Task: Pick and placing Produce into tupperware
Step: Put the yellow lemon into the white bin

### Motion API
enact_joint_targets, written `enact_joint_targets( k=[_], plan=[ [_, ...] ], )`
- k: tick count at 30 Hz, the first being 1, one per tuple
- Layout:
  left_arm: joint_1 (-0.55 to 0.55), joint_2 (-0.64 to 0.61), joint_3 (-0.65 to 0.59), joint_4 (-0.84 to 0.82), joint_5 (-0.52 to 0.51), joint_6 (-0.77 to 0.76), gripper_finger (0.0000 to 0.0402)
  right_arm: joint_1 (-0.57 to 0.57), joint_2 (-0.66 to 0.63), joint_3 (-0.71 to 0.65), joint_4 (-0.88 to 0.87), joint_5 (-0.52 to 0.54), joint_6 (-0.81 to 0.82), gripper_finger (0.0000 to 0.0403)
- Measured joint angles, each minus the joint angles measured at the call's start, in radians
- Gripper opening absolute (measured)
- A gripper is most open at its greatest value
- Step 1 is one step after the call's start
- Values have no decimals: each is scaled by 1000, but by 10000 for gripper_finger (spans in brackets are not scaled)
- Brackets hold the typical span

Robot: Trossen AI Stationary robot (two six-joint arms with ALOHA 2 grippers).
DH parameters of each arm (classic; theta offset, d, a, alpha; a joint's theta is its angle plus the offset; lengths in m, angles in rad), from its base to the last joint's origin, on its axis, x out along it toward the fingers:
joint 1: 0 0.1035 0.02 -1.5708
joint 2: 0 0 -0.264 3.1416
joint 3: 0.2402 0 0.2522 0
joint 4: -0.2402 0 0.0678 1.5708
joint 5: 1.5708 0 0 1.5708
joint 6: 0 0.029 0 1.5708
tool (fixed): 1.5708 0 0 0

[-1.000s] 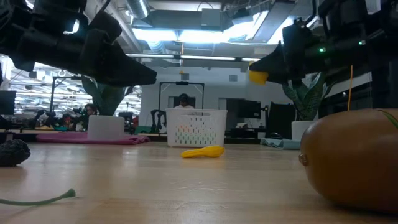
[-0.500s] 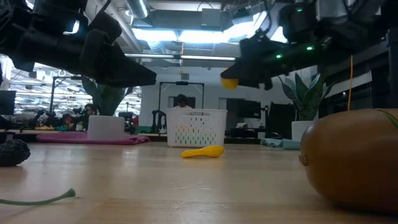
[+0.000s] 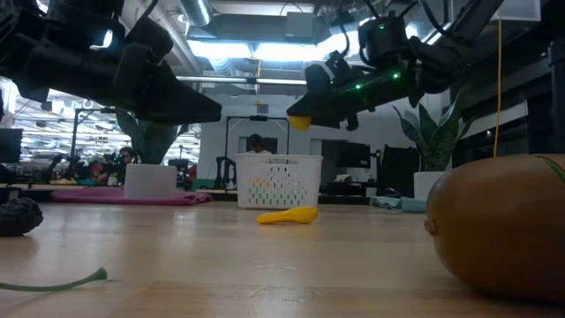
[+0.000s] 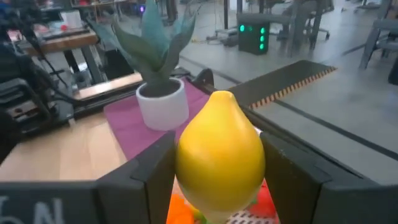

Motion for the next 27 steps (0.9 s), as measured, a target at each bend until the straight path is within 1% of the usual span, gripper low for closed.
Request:
enact_joint_targets(
  k=[5,11,17,20,23,27],
  plan=[
    [0,0,0,0,0,0,247,-8,-12,59,-171,-5,0,207],
    [0,0,0,0,37,-1,247,-29,-12,189,-456,-102,7,207],
    [0,0,0,0,42,-6,247,-55,-12,333,-756,-152,10,207],
    [0,0,0,0,42,-7,247,-64,-12,386,-889,-154,23,207],
    [0,0,0,0,42,-7,247,-65,-13,418,-950,-155,23,207],
    [0,0,0,0,42,-7,247,-65,-13,421,-965,-160,19,207]
  ],
)
